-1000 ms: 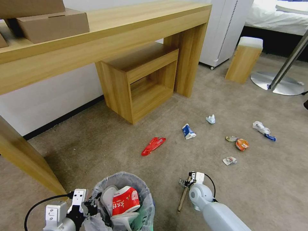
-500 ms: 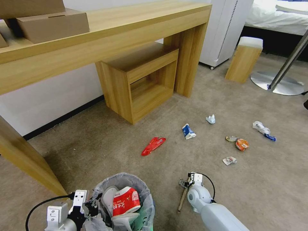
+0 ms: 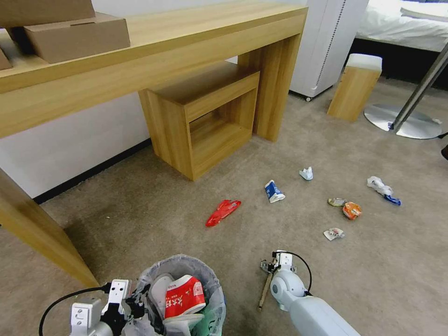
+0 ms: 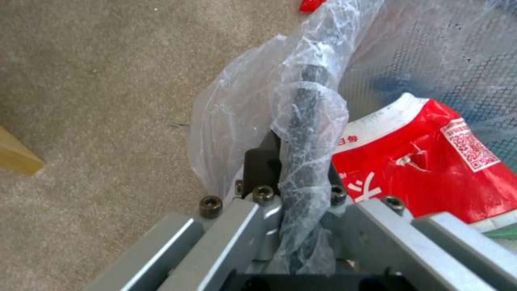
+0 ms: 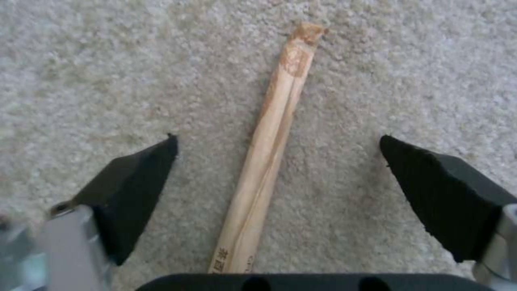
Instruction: Pick up the trash bin and place the garbage on the floor into it.
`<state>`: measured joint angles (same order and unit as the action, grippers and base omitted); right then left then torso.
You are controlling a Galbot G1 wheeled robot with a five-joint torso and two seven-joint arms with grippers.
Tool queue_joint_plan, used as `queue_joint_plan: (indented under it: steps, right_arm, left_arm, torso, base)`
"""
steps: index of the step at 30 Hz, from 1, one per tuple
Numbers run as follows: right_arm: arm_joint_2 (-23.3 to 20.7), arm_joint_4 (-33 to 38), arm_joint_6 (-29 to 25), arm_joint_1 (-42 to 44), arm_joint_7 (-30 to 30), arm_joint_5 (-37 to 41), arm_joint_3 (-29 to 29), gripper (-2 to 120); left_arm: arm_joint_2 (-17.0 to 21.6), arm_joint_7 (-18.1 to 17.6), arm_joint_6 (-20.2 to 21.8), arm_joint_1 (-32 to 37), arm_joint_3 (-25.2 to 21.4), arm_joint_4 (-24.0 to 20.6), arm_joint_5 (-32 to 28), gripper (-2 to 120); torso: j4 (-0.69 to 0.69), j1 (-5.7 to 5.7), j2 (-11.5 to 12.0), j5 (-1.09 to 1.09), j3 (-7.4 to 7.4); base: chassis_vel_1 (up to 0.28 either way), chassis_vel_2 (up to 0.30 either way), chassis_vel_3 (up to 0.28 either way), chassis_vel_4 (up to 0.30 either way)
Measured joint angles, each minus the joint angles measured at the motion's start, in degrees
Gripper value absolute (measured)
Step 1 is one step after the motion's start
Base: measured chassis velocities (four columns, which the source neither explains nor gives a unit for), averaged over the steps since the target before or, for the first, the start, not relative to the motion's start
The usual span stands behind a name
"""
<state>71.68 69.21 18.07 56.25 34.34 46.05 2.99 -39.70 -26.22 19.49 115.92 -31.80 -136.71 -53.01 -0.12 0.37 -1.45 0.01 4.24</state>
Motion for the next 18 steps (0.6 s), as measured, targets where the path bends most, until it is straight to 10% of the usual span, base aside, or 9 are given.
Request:
queue_joint_plan:
  steps: [18]
  right_arm:
    - [-1.14,2.95,-1.06,-0.08,0.57,3.10,-0.33,25]
  left_arm:
    - [-0.49,0.24,-0.18,1.12,0.31,-0.52,2.29,0]
  torso:
    - [-0.01,0.00,0.00,-0.01,0.01]
  base:
    - [0.000,0.000,0.000,0.000]
